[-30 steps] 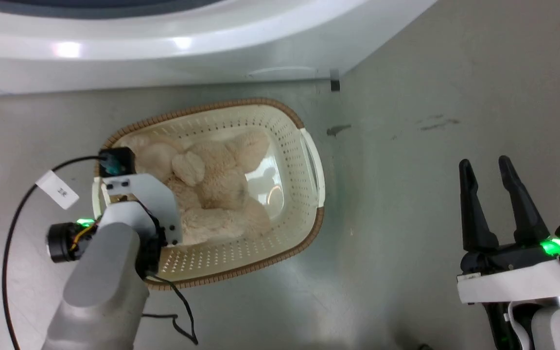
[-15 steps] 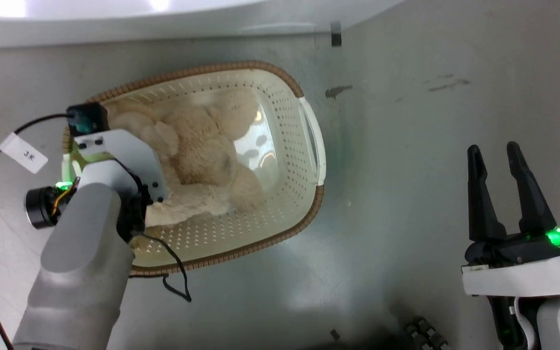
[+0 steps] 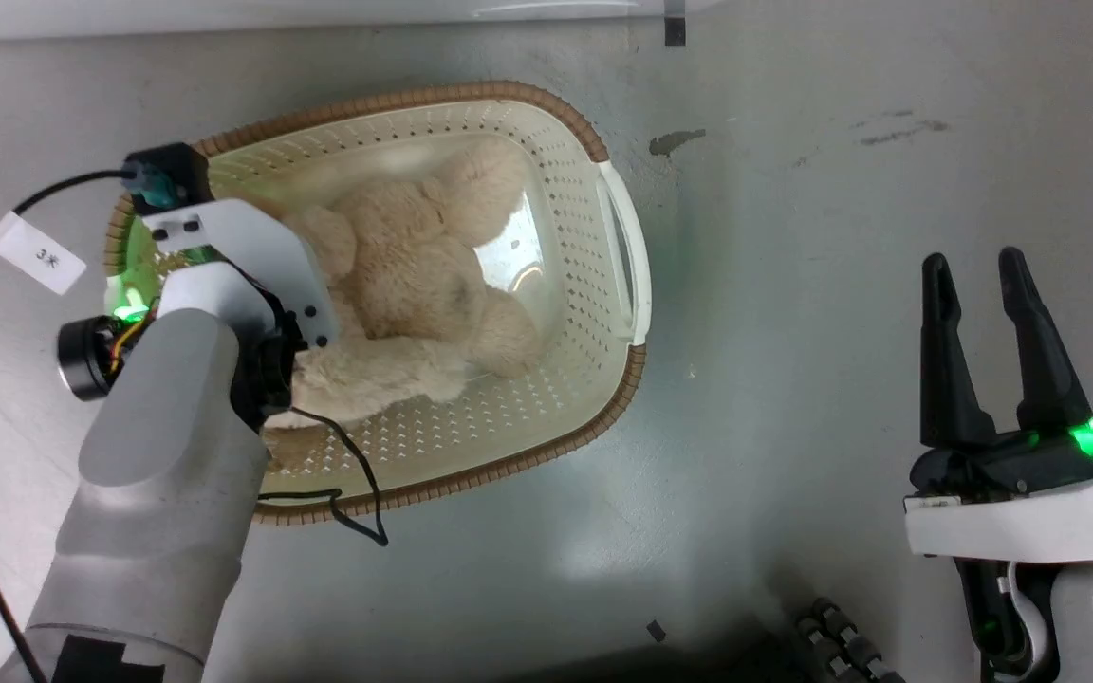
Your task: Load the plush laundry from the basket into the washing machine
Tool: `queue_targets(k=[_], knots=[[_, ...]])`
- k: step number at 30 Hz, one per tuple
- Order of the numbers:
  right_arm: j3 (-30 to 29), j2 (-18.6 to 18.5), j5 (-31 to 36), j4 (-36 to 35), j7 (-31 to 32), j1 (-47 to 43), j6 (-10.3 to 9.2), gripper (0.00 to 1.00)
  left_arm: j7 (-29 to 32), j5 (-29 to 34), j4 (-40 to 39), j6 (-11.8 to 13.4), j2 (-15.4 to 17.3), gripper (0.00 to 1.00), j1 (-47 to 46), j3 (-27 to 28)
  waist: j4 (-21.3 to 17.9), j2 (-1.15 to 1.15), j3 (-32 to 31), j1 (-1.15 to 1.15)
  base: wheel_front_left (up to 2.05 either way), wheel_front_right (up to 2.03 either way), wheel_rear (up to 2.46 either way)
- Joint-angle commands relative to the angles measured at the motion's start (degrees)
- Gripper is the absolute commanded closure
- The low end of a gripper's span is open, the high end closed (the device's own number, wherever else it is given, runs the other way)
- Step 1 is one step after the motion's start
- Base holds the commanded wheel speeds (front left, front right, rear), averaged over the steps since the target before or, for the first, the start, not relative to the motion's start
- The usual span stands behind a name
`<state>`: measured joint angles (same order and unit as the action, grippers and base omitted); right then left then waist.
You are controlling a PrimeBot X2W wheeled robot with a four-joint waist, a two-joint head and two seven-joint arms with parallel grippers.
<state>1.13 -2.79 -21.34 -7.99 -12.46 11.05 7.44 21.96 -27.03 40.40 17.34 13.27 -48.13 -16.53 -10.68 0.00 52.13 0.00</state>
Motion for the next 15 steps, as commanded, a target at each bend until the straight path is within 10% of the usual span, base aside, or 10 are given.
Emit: queue_targets(k=[1,15], knots=[[0.12,-0.09,-0.37,0.06,-0.33,1.01,0.05,0.0,-0.3,-0.43,0.6,-0.46,-0.33,1.0,0.57,-0.22,0.21,0.0,-0.33,0.0,0.0,0.0,0.0],[1.04,-0.09,-0.18,4.85,-1.08,2.15,0.05,0.0,-4.03,-2.06,2.46,-4.69,-2.82,1.0,2.52,-1.93,2.27,0.0,-7.64,0.0,0.0,0.0,0.0]])
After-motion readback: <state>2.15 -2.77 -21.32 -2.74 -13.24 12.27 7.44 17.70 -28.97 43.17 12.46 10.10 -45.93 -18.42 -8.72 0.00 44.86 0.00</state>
